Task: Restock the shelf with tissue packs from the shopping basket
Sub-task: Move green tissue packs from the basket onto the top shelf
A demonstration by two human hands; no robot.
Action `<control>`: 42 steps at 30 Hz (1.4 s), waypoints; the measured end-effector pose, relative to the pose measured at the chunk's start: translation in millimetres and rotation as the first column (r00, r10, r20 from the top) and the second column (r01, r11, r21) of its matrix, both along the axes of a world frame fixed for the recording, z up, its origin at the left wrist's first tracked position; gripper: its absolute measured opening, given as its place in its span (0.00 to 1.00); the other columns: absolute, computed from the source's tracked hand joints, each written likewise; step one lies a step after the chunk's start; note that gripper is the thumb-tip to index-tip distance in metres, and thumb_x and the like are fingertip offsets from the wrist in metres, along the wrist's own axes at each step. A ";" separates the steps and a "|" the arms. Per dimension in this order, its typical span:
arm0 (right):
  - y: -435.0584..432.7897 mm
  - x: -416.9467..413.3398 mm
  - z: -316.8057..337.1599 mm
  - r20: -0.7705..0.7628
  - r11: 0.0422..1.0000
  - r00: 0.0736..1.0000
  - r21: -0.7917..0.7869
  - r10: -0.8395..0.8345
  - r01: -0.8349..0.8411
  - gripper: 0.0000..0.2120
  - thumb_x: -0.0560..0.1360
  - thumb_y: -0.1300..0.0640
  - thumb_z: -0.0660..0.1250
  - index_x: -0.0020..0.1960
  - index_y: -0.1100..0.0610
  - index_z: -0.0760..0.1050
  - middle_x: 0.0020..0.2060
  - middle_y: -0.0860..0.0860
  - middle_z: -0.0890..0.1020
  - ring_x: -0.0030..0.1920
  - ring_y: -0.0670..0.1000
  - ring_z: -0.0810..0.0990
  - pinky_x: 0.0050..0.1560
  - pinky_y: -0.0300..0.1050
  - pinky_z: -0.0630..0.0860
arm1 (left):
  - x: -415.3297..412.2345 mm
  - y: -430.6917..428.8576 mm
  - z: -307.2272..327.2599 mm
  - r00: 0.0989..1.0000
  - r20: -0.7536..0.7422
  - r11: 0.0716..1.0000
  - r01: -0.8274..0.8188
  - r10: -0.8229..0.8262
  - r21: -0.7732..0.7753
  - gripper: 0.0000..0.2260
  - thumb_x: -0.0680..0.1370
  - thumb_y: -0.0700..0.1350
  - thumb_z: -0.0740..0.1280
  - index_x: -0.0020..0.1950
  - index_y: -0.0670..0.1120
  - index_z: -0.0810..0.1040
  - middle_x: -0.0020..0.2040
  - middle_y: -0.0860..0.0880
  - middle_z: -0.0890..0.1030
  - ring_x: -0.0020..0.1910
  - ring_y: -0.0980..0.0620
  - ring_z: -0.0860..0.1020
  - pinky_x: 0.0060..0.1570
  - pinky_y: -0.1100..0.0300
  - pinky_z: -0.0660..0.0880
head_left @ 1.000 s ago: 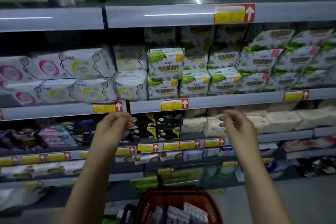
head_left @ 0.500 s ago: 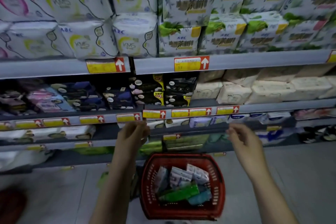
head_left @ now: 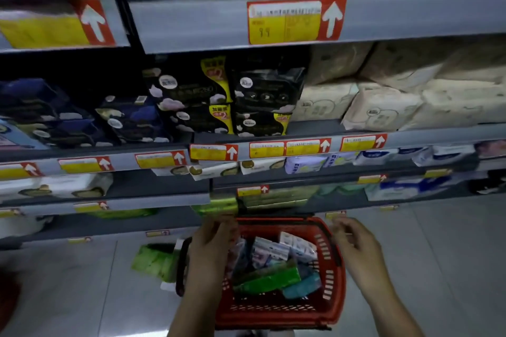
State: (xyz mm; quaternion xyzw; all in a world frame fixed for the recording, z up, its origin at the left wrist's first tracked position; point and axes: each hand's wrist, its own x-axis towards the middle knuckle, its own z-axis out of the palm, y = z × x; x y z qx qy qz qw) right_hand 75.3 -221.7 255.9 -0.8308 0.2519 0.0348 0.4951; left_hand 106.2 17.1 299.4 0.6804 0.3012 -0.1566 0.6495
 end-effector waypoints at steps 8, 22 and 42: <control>-15.7 -9.4 -113.9 -0.136 0.996 0.988 0.049 -0.073 0.080 0.07 0.76 0.71 0.61 0.48 0.63 0.76 0.45 0.62 0.81 0.44 0.56 0.76 0.40 0.31 0.70 | -20.0 -21.0 -119.4 0.988 -0.130 0.992 0.093 -0.082 0.084 0.10 0.79 0.42 0.64 0.39 0.45 0.79 0.41 0.44 0.80 0.43 0.44 0.79 0.43 0.55 0.72; -7.6 -44.1 -341.2 -0.482 0.881 0.834 0.229 -0.268 0.415 0.04 0.78 0.61 0.63 0.47 0.60 0.77 0.40 0.52 0.79 0.41 0.52 0.79 0.45 0.52 0.78 | -47.6 -27.6 -315.7 0.937 -0.317 0.974 0.195 -0.150 0.116 0.09 0.80 0.43 0.63 0.40 0.49 0.78 0.43 0.43 0.82 0.45 0.43 0.79 0.50 0.50 0.75; 11.4 -15.5 -480.5 -0.732 0.976 0.657 -0.051 -0.180 0.210 0.33 0.77 0.42 0.61 0.72 0.65 0.62 0.62 0.60 0.75 0.53 0.58 0.77 0.42 0.43 0.68 | -76.0 -22.9 -447.4 0.885 -0.457 0.981 0.160 -0.091 0.114 0.11 0.77 0.38 0.66 0.34 0.46 0.78 0.38 0.36 0.80 0.39 0.46 0.76 0.43 0.47 0.72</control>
